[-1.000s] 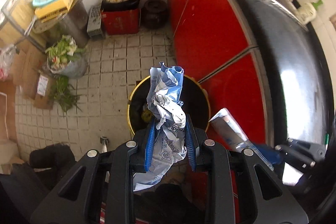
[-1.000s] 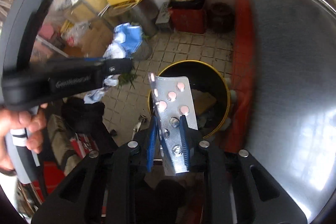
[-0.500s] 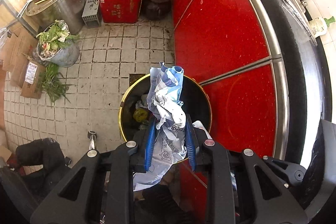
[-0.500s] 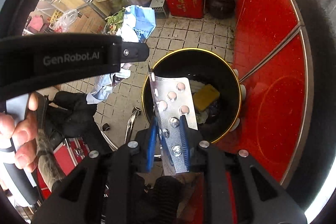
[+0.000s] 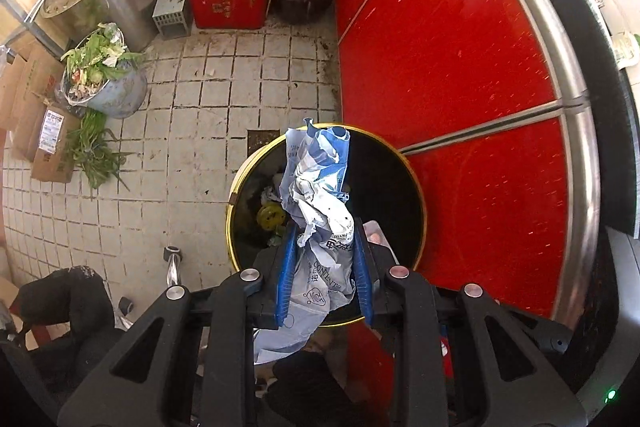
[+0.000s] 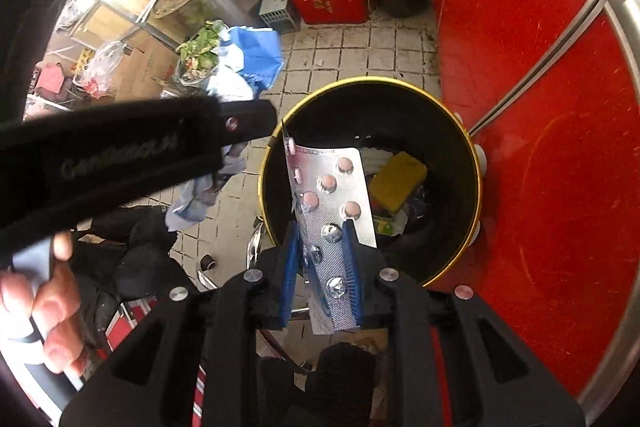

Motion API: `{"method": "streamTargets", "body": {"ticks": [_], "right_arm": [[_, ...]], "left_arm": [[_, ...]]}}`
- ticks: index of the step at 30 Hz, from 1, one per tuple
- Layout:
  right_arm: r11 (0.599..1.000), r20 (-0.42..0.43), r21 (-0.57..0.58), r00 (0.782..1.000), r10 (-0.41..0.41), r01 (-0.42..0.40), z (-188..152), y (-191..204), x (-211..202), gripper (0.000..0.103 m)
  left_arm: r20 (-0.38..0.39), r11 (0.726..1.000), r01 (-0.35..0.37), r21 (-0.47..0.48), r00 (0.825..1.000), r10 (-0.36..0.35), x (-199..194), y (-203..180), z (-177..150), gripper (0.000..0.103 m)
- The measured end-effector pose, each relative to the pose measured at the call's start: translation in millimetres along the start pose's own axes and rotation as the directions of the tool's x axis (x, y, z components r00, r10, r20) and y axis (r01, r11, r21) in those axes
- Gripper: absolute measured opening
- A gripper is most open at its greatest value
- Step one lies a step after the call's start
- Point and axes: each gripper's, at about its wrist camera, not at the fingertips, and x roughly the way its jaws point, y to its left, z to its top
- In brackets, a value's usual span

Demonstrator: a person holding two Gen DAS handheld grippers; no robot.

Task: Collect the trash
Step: 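Carry the foil wrapper and blister pack over the bin with both grippers, then open both grippers to drop the foil wrapper and blister pack into the bin, then return both open grippers to the countertop trash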

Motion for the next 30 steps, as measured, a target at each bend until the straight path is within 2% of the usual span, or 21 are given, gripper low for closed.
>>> {"method": "streamTargets", "body": {"ticks": [6, 8, 9, 10, 11, 12, 13, 15, 18, 22, 24, 27, 28, 30], "right_arm": [[1.000, -0.021, 0.026, 1.000, -0.008, 0.009, 2, -6, 21, 0.022], [1.000, -0.024, 0.029, 1.000, -0.008, 0.009, 3, -7, 26, 0.022], [1.000, -0.022, 0.027, 1.000, -0.011, 0.012, 3, -7, 27, 0.022], [1.000, -0.019, 0.024, 1.000, -0.010, 0.010, 3, -6, 28, 0.034], [1.000, -0.009, 0.025, 1.000, -0.010, 0.010, 2, -4, 26, 0.074], [0.999, 0.010, 0.030, 1.000, -0.014, 0.014, 0, -3, 23, 0.089], [0.999, 0.034, 0.028, 0.999, -0.040, 0.039, -2, -1, 18, 0.092], [1.000, 0.045, 0.026, 0.999, -0.008, 0.007, -5, 4, 10, 0.092], [1.000, 0.071, 0.007, 0.998, -0.002, 0.002, -10, 17, -12, 0.092], [0.998, 0.137, -0.043, 0.989, 0.048, -0.043, -21, 39, -64, 0.093], [0.995, 0.194, -0.069, 0.978, 0.081, -0.069, -30, 51, -105, 0.095], [0.988, 0.291, -0.129, 0.949, 0.121, -0.087, -47, 63, -175, 0.096], [0.985, 0.331, -0.150, 0.935, 0.129, -0.083, -59, 61, -203, 0.096], [0.986, 0.369, -0.158, 0.923, 0.109, -0.053, -81, 46, -239, 0.096]], "left_arm": [[-0.024, 1.000, 0.001, -0.004, 1.000, -0.002, 18, 8, -1, 0.026], [-0.047, 0.998, 0.054, -0.040, 0.997, -0.056, 26, 11, 3, 0.027], [-0.056, 0.997, 0.055, -0.053, 0.997, -0.058, 27, 12, 5, 0.029], [-0.060, 0.997, 0.044, -0.066, 0.997, -0.048, 28, 14, 9, 0.050], [-0.058, 0.996, 0.034, -0.079, 0.998, -0.039, 28, 15, 12, 0.069], [-0.036, 0.995, 0.002, -0.102, 0.999, -0.006, 23, 17, 17, 0.095], [-0.012, 0.993, -0.018, -0.114, 1.000, 0.017, 16, 19, 19, 0.096], [0.008, 0.993, -0.028, -0.116, 1.000, 0.029, 2, 22, 25, 0.096], [0.031, 0.991, -0.095, -0.096, 0.995, 0.098, -33, 25, 31, 0.096], [0.120, 0.996, -0.022, -0.082, 0.992, 0.031, -118, 20, 26, 0.096], [0.211, 0.999, -0.014, -0.035, 0.977, 0.021, -177, 5, 17, 0.096], [0.303, 0.999, -0.021, 0.027, 0.953, 0.011, -236, -22, 1, 0.096], [0.329, 0.999, -0.017, 0.048, 0.944, 0.000, -252, -37, -8, 0.096], [0.332, 0.995, 0.009, 0.099, 0.942, -0.042, -263, -69, -23, 0.096]]}}
